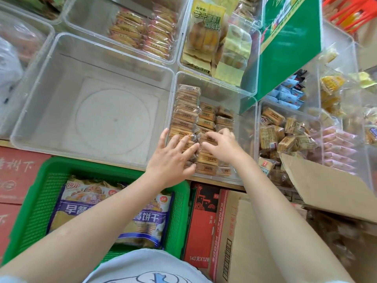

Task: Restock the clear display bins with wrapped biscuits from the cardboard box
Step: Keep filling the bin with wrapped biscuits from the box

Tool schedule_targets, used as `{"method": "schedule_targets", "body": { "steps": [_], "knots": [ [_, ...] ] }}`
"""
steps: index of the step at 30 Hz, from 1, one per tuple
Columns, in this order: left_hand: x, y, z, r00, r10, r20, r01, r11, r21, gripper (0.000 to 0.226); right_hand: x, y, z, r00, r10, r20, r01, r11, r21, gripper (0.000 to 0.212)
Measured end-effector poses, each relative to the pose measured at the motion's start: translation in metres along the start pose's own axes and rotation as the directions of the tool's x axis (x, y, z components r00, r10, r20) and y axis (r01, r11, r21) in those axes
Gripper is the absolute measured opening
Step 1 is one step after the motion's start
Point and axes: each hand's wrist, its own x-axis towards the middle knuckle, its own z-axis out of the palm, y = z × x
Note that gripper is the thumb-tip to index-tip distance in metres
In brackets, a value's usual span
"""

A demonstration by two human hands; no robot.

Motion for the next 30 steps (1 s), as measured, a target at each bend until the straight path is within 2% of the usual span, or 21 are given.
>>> {"method": "schedule_targets", "body": {
  "steps": [2, 7, 14, 18, 20, 22, 24, 27, 30],
  "knots": [
    [0.0, 0.0, 0.002, 1.0, 0.001, -0.004, -0.001, 1.0, 0.0, 0.068, -0.009, -0.001, 0.023, 1.0, 0.002, 0.013, -0.002, 1.0, -0.004, 0.066],
    [0.0, 0.001, 0.001, 1.0, 0.001, -0.006, -0.001, 1.0, 0.012, 0.068, -0.011, -0.001, 0.049, 0.993, 0.01, -0.117, -0.009, 1.0, 0.007, 0.068],
    [-0.001, 0.001, 0.0, 1.0, -0.001, 0.005, 0.0, 0.999, 0.039, 0.07, -0.015, -0.004, 0.045, 0.997, -0.037, -0.069, 0.04, 0.998, 0.04, 0.071],
    [-0.003, -0.003, -0.002, 0.998, -0.057, -0.033, 0.053, 0.994, -0.097, 0.065, -0.046, 0.002, 0.025, 0.995, -0.065, -0.071, 0.072, 0.991, 0.111, 0.066],
    [-0.011, 0.004, -0.007, 0.992, -0.107, -0.067, 0.089, 0.97, -0.227, 0.058, -0.074, 0.003, 0.012, 0.981, -0.112, -0.159, 0.143, 0.97, 0.196, 0.05],
    [-0.029, 0.024, -0.013, 0.982, -0.107, -0.155, 0.049, 0.94, -0.338, 0.045, -0.116, 0.006, 0.002, 0.934, -0.152, -0.325, 0.254, 0.919, 0.301, 0.031],
    [-0.049, 0.054, -0.024, 0.974, -0.103, -0.202, -0.001, 0.888, -0.46, 0.033, -0.165, 0.022, -0.003, 0.832, -0.14, -0.537, 0.372, 0.859, 0.352, 0.022],
    [-0.07, 0.116, -0.047, 0.984, -0.066, -0.165, -0.045, 0.806, -0.59, 0.023, -0.233, 0.066, -0.004, 0.648, -0.004, -0.762, 0.469, 0.79, 0.395, 0.019],
    [-0.082, 0.19, -0.07, 0.953, 0.031, -0.303, -0.213, 0.778, -0.591, 0.021, -0.283, 0.127, 0.004, 0.507, 0.205, -0.837, 0.433, 0.779, 0.453, 0.02]
  ]
}}
